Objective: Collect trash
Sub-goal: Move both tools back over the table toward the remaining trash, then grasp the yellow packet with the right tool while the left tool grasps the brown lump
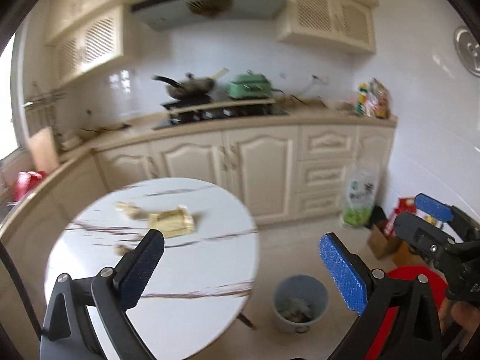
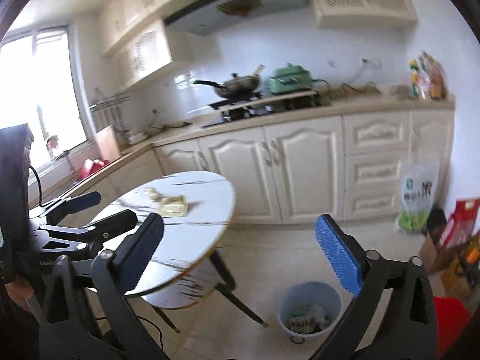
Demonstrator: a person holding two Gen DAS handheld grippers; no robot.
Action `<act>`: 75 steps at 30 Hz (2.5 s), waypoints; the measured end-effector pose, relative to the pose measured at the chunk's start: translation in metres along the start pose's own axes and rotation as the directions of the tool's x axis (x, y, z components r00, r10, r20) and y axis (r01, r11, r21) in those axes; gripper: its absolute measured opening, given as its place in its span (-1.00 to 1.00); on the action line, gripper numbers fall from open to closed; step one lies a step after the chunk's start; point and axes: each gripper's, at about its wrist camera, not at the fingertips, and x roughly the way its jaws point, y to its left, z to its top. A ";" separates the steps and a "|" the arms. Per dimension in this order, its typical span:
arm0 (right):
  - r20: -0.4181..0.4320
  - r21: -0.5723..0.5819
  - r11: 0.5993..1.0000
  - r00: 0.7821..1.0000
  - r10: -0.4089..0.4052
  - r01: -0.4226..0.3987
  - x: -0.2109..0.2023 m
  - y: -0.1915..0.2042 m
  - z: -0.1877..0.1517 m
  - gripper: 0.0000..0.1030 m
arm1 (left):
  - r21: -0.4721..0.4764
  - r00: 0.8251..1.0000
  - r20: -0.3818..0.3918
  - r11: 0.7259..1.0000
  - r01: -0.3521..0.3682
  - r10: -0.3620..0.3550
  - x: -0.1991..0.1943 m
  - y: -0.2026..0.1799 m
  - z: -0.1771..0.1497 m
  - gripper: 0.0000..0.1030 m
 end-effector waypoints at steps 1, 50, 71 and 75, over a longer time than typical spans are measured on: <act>-0.002 -0.014 1.000 1.000 0.015 -0.015 0.000 0.011 0.002 1.00 | -0.006 1.000 0.014 1.000 -0.014 0.014 -0.011 0.010 -0.005 0.99; -0.555 -0.144 0.957 0.821 0.132 -0.251 0.419 0.126 -0.027 0.92 | -0.256 0.911 -0.411 0.959 -0.117 0.002 0.289 0.270 -0.003 0.93; -0.548 -0.235 0.909 0.819 0.169 -0.344 0.394 0.142 -0.029 -0.68 | -0.288 0.906 -0.423 0.944 -0.160 0.025 0.285 0.281 -0.007 0.81; -0.535 -0.170 0.914 0.813 0.228 -0.369 0.383 0.134 -0.030 -0.67 | -0.244 0.897 -0.436 0.950 -0.193 0.071 0.289 0.273 -0.005 0.66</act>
